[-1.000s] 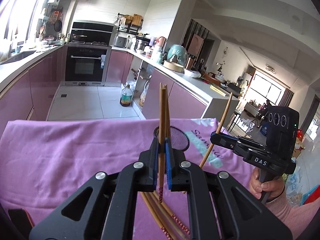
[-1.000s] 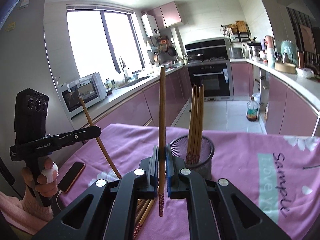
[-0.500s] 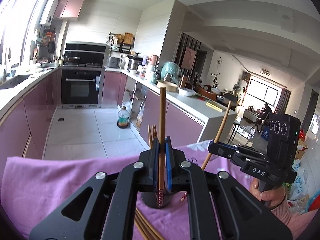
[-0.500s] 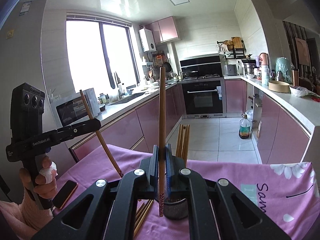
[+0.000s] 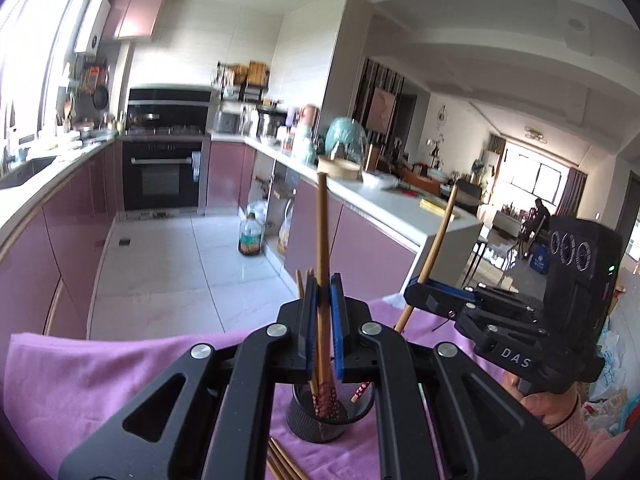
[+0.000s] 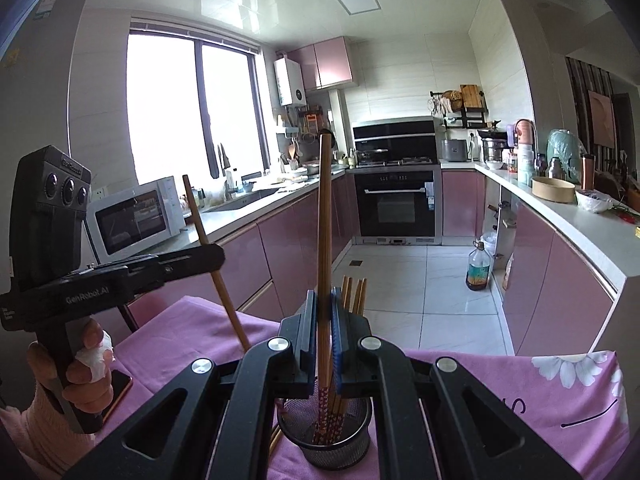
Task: Organize utensils
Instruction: 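Lift the chopstick upright and lower it into the black mesh cup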
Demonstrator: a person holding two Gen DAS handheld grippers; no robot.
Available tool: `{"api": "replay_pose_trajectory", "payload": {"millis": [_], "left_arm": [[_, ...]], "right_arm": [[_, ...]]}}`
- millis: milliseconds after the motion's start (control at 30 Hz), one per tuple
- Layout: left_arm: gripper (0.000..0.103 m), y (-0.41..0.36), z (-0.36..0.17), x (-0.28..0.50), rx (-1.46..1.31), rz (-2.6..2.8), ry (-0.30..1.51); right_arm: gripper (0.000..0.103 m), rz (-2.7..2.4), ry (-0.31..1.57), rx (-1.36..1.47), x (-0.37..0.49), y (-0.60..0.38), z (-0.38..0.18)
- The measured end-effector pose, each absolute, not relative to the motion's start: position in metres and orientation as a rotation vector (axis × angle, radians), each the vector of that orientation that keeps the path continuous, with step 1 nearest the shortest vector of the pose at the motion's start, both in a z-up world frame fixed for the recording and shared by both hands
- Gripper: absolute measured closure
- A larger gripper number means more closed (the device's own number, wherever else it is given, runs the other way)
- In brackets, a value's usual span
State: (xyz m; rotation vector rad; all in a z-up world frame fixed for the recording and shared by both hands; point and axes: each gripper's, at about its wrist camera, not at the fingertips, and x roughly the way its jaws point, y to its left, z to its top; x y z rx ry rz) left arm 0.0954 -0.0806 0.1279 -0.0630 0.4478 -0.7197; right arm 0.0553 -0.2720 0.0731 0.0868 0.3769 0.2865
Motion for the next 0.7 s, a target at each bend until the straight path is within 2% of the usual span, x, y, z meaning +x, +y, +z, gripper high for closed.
{"api": "replay_pose_trajectory", "payload": {"millis": [333, 700], "left_arm": [[0.096, -0.106, 0.083, 0.126, 0.008, -0.721, 0.6], [0.096, -0.112, 0.06, 0.151, 0.051, -0.742, 0.692]], "right_arm": [[0.098, 0.277, 0.509, 0.087, 0.077, -0.269, 0.04], [0.098, 0.277, 0.65, 0.093, 0.101, -0.264, 0.02]]}}
